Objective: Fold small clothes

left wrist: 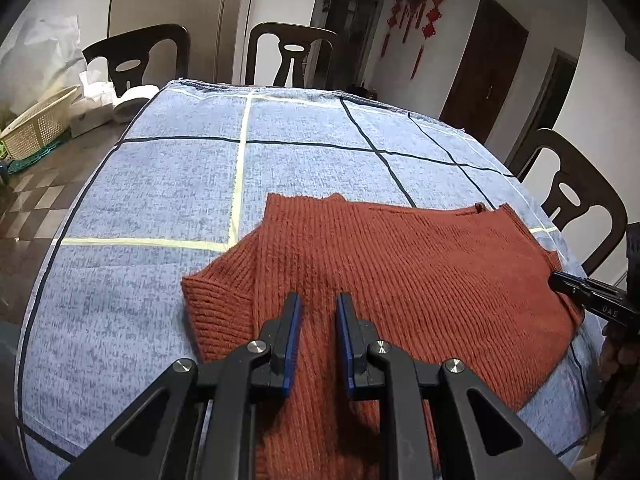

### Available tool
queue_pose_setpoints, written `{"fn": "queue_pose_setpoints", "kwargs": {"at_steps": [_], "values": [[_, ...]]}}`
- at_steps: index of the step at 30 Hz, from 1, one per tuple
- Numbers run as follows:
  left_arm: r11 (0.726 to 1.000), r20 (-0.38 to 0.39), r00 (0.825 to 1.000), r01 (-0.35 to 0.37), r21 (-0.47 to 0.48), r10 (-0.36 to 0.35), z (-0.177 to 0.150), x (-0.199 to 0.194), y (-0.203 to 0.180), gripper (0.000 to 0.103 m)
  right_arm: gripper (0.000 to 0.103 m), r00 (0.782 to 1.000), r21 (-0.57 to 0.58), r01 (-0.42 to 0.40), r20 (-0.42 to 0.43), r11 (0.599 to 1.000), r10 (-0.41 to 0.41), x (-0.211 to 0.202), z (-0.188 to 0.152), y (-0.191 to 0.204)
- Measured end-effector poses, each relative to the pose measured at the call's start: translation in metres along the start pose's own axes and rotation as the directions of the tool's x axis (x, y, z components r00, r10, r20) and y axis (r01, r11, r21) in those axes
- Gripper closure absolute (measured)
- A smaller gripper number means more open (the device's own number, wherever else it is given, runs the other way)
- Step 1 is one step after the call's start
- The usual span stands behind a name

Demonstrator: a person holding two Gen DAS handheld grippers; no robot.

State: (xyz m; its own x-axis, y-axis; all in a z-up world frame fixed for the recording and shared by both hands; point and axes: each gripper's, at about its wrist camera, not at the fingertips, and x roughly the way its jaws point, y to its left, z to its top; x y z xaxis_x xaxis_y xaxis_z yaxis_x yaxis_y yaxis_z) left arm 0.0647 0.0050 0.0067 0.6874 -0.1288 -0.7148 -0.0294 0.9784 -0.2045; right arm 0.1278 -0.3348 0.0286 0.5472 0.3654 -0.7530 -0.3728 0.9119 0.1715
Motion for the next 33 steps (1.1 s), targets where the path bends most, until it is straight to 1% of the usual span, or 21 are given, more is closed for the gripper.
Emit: {"fn": "queue_pose_setpoints", "kwargs": {"at_steps": [2,4,7,11,14,17,20,22,23,24,25,26,28,30,32,33], "values": [[1.000,0.002,1.000,0.004,-0.004,-0.004,0.005,-0.001,-0.001,0.083,0.086,1.000,-0.001,-0.007,0.009,1.000,0.007,0.003,0.006,0.001],[1.000,0.011,1.000,-0.010,-0.002,0.010,0.011,0.001,-0.002,0.083,0.086,0.999,0.000,0.034,-0.008,0.999,-0.034,0.016,0.009,-0.002],[0.999,-0.024,0.999,-0.029,-0.022,0.028,0.014,0.018,0.001,0.083,0.086,1.000,0.025,0.015,0.002,1.000,-0.015,0.023,0.015,-0.010],[0.999,-0.019,0.999,-0.027,-0.033,0.027,0.016,0.020,0.004,0.083,0.086,1.000,0.009,0.023,0.012,1.000,-0.023,0.016,0.015,-0.003],[0.999,-0.006,0.999,-0.032,-0.032,0.031,0.015,0.009,0.001,0.083,0.084,0.999,-0.019,-0.010,0.032,1.000,0.011,0.001,0.009,0.007],[1.000,0.019,1.000,0.010,-0.009,-0.010,0.007,-0.012,-0.008,0.083,0.084,0.997,-0.072,-0.061,0.042,0.996,0.064,-0.015,-0.004,0.024],[0.998,0.024,0.998,0.058,0.031,-0.058,-0.004,-0.026,-0.024,0.083,0.083,0.993,-0.145,-0.102,0.040,0.984,0.109,-0.025,-0.020,0.047],[0.994,0.026,0.995,0.096,0.048,-0.098,-0.011,-0.033,-0.035,0.083,0.083,0.992,-0.186,-0.111,0.031,0.976,0.118,-0.024,-0.030,0.061],[0.991,0.025,0.992,0.118,0.056,-0.120,-0.015,-0.035,-0.040,0.083,0.084,0.992,-0.208,-0.118,0.008,0.971,0.122,-0.019,-0.037,0.066],[0.989,0.019,0.990,0.135,0.067,-0.137,-0.018,-0.035,-0.044,0.083,0.084,0.993,-0.221,-0.114,-0.018,0.969,0.113,-0.012,-0.040,0.068],[0.986,0.006,0.989,0.147,0.083,-0.148,-0.022,-0.033,-0.050,0.083,0.083,0.996,-0.236,-0.092,-0.024,0.968,0.089,-0.008,-0.044,0.072],[0.984,-0.012,0.989,0.145,0.100,-0.144,-0.027,-0.028,-0.055,0.083,0.083,0.997,-0.249,-0.076,-0.003,0.965,0.078,-0.012,-0.045,0.075],[0.986,-0.038,0.991,0.129,0.107,-0.126,-0.032,-0.023,-0.059,0.083,0.083,0.997,-0.256,-0.078,0.006,0.964,0.082,-0.019,-0.044,0.079],[0.985,-0.036,0.989,0.144,0.098,-0.141,-0.034,-0.026,-0.061,0.083,0.083,0.995,-0.274,-0.074,0.038,0.959,0.088,-0.028,-0.045,0.084],[0.982,-0.020,0.987,0.159,0.105,-0.158,-0.036,-0.034,-0.065,0.083,0.083,0.995,-0.283,-0.076,0.040,0.956,0.091,-0.027,-0.047,0.086],[0.980,-0.014,0.986,0.164,0.110,-0.164,-0.036,-0.036,-0.066,0.081,0.083,0.995,-0.283,-0.078,0.035,0.956,0.092,-0.024,-0.048,0.086]]}}
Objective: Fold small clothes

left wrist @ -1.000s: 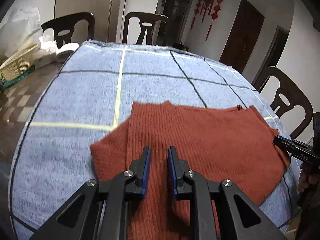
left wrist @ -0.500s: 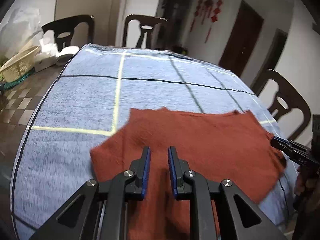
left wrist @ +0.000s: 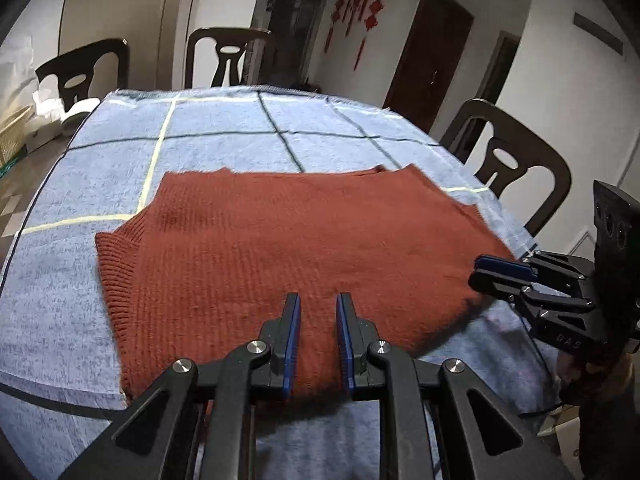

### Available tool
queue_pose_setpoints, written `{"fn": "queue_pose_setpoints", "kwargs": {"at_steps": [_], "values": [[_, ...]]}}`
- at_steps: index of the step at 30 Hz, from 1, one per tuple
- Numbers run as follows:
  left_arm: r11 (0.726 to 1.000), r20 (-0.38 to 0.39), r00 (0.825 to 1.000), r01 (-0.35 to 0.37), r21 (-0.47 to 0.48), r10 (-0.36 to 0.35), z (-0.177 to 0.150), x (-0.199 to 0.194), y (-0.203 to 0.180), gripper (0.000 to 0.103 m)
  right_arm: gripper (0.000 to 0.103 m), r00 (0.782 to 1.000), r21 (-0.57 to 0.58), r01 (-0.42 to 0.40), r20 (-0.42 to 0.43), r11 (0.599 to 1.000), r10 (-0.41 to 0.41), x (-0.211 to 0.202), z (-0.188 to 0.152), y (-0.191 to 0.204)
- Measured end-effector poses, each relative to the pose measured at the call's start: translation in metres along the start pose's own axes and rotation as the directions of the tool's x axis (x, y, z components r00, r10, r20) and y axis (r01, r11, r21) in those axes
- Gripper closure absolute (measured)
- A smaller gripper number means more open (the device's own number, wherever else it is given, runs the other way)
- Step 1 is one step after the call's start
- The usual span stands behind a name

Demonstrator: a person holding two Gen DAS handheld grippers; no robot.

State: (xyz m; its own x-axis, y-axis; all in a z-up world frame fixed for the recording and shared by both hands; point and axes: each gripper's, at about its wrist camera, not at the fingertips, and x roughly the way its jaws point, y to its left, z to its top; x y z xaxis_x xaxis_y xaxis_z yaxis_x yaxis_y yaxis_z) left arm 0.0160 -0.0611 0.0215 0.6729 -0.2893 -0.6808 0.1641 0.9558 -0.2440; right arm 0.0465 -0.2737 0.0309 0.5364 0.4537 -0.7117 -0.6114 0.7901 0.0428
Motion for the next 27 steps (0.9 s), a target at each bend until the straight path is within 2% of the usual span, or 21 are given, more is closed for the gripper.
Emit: {"fn": "queue_pose_setpoints", "kwargs": {"at_steps": [1,3,10,14,19,22,25,27], "values": [[1.000,-0.003,1.000,0.008,0.008,-0.008,-0.001,0.001,-0.002,0.077,0.083,1.000,0.003,0.004,-0.013,1.000,-0.004,0.005,-0.001,0.000],[1.000,-0.033,0.999,-0.004,0.001,0.004,-0.004,0.011,-0.003,0.077,0.083,0.998,0.007,0.034,-0.044,0.999,-0.034,0.015,-0.005,-0.001],[0.999,-0.021,0.999,-0.044,0.014,0.045,-0.001,0.010,-0.011,0.077,0.083,0.999,-0.003,0.047,-0.013,0.999,-0.047,0.006,-0.001,0.001],[0.995,-0.011,0.995,-0.103,0.010,0.103,0.002,0.008,-0.008,0.077,0.083,0.999,-0.010,0.042,-0.003,0.999,-0.042,0.008,0.000,0.005],[0.985,-0.012,0.985,-0.175,0.006,0.175,0.001,0.009,0.002,0.077,0.083,0.998,-0.022,0.056,-0.032,0.998,-0.056,0.019,-0.003,0.005],[0.983,-0.016,0.982,-0.186,-0.008,0.186,-0.001,0.009,0.010,0.077,0.082,0.997,-0.032,0.067,-0.032,0.997,-0.068,0.014,-0.001,0.002],[0.980,0.008,0.980,-0.198,-0.019,0.198,0.001,0.002,0.016,0.077,0.077,0.996,0.004,0.093,-0.009,0.996,-0.093,0.007,0.001,-0.011],[0.976,0.006,0.977,-0.215,-0.035,0.215,0.002,0.003,0.025,0.077,0.074,0.992,0.054,0.126,-0.025,0.991,-0.125,0.009,-0.002,-0.027]]}}
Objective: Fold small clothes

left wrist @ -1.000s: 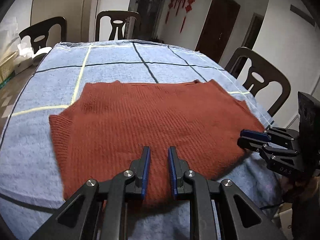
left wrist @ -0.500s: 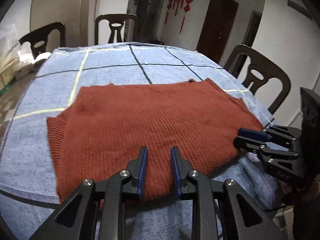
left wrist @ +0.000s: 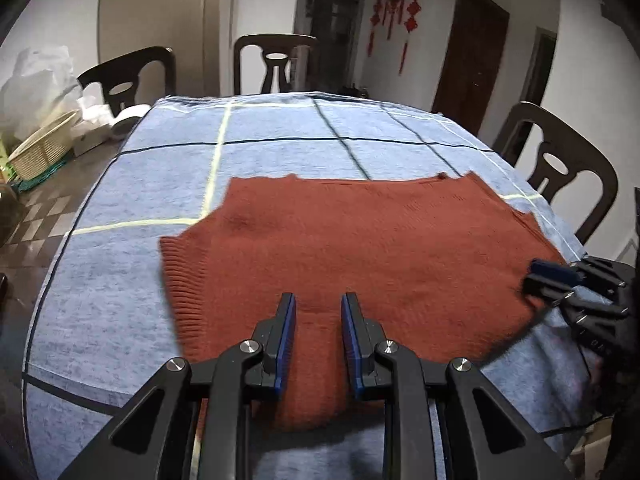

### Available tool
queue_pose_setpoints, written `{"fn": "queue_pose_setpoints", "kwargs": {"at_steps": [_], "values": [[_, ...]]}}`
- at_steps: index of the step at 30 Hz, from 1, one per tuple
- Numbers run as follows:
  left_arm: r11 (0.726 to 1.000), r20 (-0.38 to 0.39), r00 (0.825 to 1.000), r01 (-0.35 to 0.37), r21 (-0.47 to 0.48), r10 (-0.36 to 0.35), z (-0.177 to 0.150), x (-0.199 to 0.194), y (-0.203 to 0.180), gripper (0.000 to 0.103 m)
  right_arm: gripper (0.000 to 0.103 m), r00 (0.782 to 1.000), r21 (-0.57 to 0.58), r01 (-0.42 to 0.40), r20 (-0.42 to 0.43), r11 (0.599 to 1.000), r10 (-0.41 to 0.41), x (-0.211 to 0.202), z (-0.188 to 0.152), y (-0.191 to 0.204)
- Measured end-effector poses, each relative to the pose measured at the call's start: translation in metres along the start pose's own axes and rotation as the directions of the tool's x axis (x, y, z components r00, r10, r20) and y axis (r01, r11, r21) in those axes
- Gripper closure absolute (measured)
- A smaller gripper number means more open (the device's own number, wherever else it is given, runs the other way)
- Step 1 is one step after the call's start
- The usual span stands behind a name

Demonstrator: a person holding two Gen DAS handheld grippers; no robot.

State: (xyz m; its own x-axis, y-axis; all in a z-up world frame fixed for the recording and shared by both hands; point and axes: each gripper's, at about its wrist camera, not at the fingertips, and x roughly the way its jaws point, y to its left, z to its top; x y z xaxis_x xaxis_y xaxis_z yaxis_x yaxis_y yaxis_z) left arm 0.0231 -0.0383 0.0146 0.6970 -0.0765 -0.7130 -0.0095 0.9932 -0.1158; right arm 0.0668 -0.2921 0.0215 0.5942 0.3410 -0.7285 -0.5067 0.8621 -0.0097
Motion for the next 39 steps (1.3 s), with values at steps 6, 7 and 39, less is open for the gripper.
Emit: {"fn": "queue_pose_setpoints", "kwargs": {"at_steps": [6,7,39], "values": [[0.999,-0.003,1.000,0.015,-0.044,-0.015,0.002,0.000,0.015,0.077,0.074,1.000,0.093,0.019,0.009,0.995,-0.020,-0.005,0.000,-0.025],[0.999,0.004,1.000,0.012,-0.050,-0.012,0.003,-0.001,0.018,0.077,0.074,0.999,0.089,0.031,0.010,0.996,-0.032,-0.006,0.001,-0.025],[0.948,-0.028,0.992,0.112,-0.297,-0.125,-0.001,0.011,0.070,0.078,0.074,0.999,0.134,0.051,0.004,0.990,-0.052,-0.005,-0.003,-0.045]]}}
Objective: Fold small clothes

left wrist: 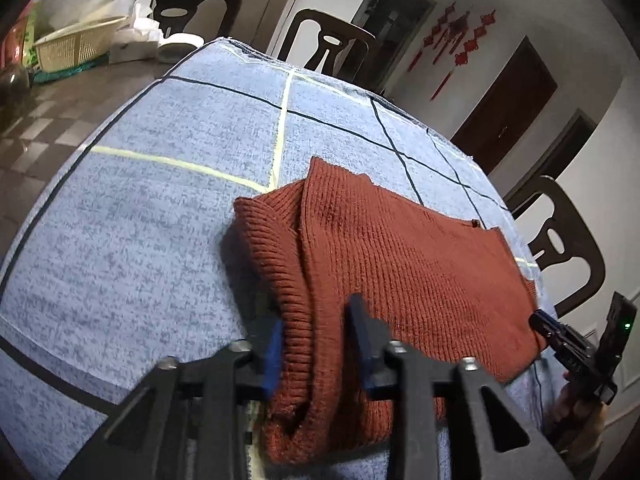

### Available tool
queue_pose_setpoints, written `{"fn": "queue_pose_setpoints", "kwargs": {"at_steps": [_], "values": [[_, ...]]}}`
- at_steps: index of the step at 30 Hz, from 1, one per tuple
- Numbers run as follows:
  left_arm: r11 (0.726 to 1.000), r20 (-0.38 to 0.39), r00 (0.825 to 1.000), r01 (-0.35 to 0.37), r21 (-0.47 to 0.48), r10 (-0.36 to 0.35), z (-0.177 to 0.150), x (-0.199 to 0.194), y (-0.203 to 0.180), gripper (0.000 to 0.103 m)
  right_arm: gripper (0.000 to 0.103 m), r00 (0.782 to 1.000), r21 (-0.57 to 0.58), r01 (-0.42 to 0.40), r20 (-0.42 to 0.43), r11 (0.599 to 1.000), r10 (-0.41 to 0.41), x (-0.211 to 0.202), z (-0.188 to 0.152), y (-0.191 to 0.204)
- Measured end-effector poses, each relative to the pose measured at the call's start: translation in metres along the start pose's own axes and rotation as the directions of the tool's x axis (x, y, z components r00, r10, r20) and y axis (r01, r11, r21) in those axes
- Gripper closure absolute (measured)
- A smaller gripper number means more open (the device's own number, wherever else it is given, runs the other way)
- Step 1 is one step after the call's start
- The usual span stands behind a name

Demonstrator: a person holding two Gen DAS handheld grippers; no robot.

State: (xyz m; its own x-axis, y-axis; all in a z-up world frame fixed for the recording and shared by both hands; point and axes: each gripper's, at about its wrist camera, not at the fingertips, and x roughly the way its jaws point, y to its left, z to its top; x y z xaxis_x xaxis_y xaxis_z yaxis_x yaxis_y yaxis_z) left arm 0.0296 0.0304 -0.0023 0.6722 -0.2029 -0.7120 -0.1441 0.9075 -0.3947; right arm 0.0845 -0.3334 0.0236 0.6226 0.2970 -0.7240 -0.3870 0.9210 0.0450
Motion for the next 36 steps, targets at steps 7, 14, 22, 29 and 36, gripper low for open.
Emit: {"fn": "queue_pose_setpoints", "kwargs": {"at_steps": [7,14,22,29,36], "values": [[0.996,0.046,0.998,0.035,0.079,-0.038,0.015,-0.020,-0.028,0.088,0.074,1.000,0.008,-0.022,0.017,1.000,0.022,-0.011,-0.002,-0.005],[0.970,0.054,0.982,0.167,0.177,-0.179,0.036,-0.028,-0.091,0.088,0.074,0.998,0.035,-0.039,0.051,0.999,0.037,-0.024,-0.004,-0.014],[0.922,-0.116,0.956,0.291,0.256,-0.269,0.019,0.038,-0.161,0.088,0.074,0.996,0.108,-0.070,0.067,0.992,0.063,-0.033,-0.008,-0.030],[0.888,-0.150,0.933,0.357,0.292,-0.326,0.012,0.028,-0.173,0.080,0.070,0.981,0.184,-0.185,0.092,0.965,0.170,-0.035,-0.001,-0.035],[0.924,-0.016,0.969,0.239,0.298,-0.246,0.018,-0.010,-0.132,0.079,0.059,0.925,0.217,-0.379,0.098,0.900,0.366,-0.021,0.019,-0.015]]}}
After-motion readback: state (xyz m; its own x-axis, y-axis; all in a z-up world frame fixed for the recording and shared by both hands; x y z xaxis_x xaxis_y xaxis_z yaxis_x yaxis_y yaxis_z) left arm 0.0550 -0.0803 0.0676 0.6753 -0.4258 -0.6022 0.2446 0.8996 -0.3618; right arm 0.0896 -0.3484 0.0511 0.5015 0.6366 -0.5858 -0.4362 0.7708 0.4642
